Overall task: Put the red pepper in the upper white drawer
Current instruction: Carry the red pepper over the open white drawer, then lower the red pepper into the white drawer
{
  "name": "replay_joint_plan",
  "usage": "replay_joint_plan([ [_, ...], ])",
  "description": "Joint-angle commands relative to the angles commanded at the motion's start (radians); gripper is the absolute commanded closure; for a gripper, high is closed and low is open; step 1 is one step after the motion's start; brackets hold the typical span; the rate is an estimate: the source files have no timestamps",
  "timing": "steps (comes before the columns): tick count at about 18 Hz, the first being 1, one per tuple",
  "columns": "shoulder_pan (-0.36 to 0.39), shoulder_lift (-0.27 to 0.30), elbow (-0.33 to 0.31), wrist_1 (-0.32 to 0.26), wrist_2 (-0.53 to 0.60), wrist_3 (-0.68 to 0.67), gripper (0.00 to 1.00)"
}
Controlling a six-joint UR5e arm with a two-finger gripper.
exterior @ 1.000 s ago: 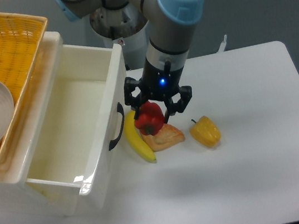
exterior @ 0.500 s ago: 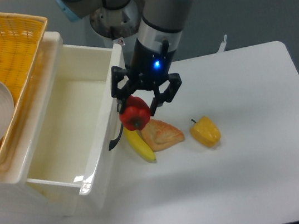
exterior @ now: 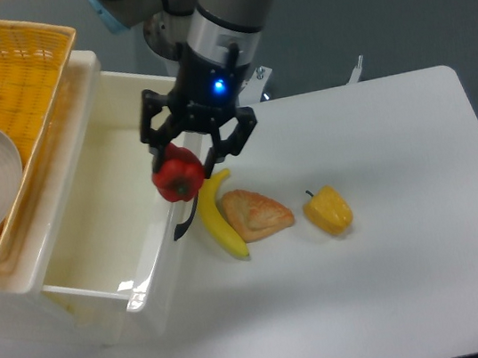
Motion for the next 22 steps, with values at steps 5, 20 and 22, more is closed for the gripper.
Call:
replay_joint_plan([
  [5, -0.052, 0.015, -0.029, -0.006, 0.049, 0.077, 0.51],
  [20, -0.115, 0.048, -0.110, -0.003, 0.120, 0.091, 0.51],
  [22, -0.121, 0.048, -0.126, -0.009, 0.126, 0.088, 0.51],
])
